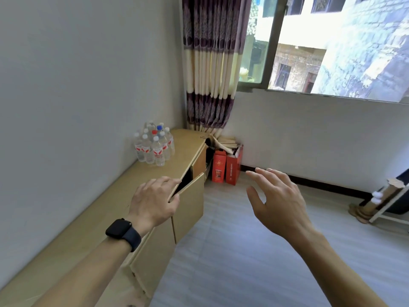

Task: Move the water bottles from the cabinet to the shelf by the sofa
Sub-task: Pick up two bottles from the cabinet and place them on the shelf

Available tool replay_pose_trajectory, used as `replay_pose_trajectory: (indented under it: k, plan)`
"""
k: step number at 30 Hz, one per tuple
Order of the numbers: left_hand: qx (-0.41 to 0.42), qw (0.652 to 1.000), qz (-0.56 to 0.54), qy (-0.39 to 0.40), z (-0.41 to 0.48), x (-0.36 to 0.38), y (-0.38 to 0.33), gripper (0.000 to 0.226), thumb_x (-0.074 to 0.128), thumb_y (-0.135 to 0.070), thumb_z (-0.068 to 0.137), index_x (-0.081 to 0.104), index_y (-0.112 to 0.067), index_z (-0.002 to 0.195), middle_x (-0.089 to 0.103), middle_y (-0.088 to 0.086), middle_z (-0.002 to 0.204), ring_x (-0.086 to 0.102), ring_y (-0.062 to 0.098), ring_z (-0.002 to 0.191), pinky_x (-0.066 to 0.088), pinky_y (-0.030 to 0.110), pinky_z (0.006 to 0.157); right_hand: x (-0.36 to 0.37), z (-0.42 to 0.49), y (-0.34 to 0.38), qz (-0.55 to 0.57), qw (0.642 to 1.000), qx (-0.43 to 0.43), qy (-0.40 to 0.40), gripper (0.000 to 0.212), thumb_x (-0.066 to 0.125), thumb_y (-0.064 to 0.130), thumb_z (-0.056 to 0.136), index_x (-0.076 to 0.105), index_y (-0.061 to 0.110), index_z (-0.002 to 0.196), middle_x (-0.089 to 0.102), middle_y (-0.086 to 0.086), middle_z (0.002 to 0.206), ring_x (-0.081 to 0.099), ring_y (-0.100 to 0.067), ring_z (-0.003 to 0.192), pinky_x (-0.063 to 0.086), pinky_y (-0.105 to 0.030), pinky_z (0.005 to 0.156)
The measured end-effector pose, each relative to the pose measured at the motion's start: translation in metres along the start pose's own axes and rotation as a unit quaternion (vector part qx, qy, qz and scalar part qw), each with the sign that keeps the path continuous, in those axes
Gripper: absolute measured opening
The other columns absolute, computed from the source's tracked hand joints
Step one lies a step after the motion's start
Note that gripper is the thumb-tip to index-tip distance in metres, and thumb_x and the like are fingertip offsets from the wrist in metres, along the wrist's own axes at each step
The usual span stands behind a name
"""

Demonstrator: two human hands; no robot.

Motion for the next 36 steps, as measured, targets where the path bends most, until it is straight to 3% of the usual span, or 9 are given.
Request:
replay_pose_trajectory:
  k: [13,23,27,29,32,36]
  plan:
    - [-0.093,0.996,-0.001,0.010,0.199,0.076,0.034,0.045,0.048,-0.044,0.094,0.050,-0.036,0.138,0.053,-0.013,0.138,0.052,0.013,0.122,0.046,0.035,0.098,0.112,0.223,-0.073,0.019,0.995,-0.076,0.054,0.041,0.054,0.039,0.091,0.058,0.036,0.132,0.056,0.013,0.139,0.043,-0.018,0.134,0.040,-0.042,0.106]
    - [-0.153,0.987,-0.034,0.029,0.380,0.149,0.099,0.045,0.049,-0.043,0.094,0.051,-0.032,0.138,0.051,-0.009,0.140,0.047,0.018,0.127,0.039,0.038,0.106,0.221,0.395,-0.114,0.026,0.989,-0.103,0.105,0.037,0.046,0.044,0.095,0.059,0.039,0.129,0.057,0.016,0.138,0.041,-0.015,0.134,0.039,-0.040,0.106]
    - [-0.182,0.982,-0.028,0.040,0.430,0.176,0.123,0.045,0.051,-0.043,0.093,0.054,-0.033,0.136,0.055,-0.007,0.135,0.050,0.019,0.122,0.039,0.038,0.104,0.273,0.449,-0.118,0.041,0.982,-0.131,0.128,0.047,0.032,0.051,0.093,0.060,0.039,0.128,0.058,0.017,0.135,0.041,-0.013,0.133,0.041,-0.039,0.105]
    - [-0.200,0.979,-0.024,0.042,0.447,0.189,0.138,0.044,0.050,-0.044,0.091,0.054,-0.035,0.134,0.056,-0.009,0.134,0.051,0.017,0.121,0.040,0.038,0.103,0.302,0.476,-0.114,0.052,0.977,-0.154,0.136,0.041,0.037,0.049,0.093,0.064,0.038,0.123,0.062,0.018,0.129,0.042,-0.011,0.129,0.044,-0.039,0.101]
    - [-0.257,0.965,-0.020,0.044,0.461,0.209,0.164,0.043,0.051,-0.042,0.091,0.054,-0.038,0.134,0.054,-0.011,0.135,0.052,0.017,0.122,0.043,0.038,0.100,0.354,0.517,-0.112,0.075,0.968,-0.183,0.156,0.028,0.055,0.040,0.093,0.066,0.036,0.119,0.064,0.016,0.124,0.045,-0.012,0.125,0.046,-0.041,0.097]
    - [-0.361,0.931,-0.011,0.051,0.465,0.228,0.195,0.043,0.047,-0.042,0.093,0.049,-0.043,0.136,0.053,-0.014,0.137,0.051,0.017,0.124,0.041,0.038,0.099,0.429,0.557,-0.096,0.076,0.935,-0.254,0.236,0.040,0.043,0.050,0.096,0.057,0.039,0.131,0.056,0.018,0.137,0.040,-0.013,0.136,0.040,-0.038,0.108]
Point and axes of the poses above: each hand's wrist, its own z-axis towards the middle knuckle, its own x-axis out of the palm, y = z × x, the point moved 10 cm from there along z, towards the middle knuckle
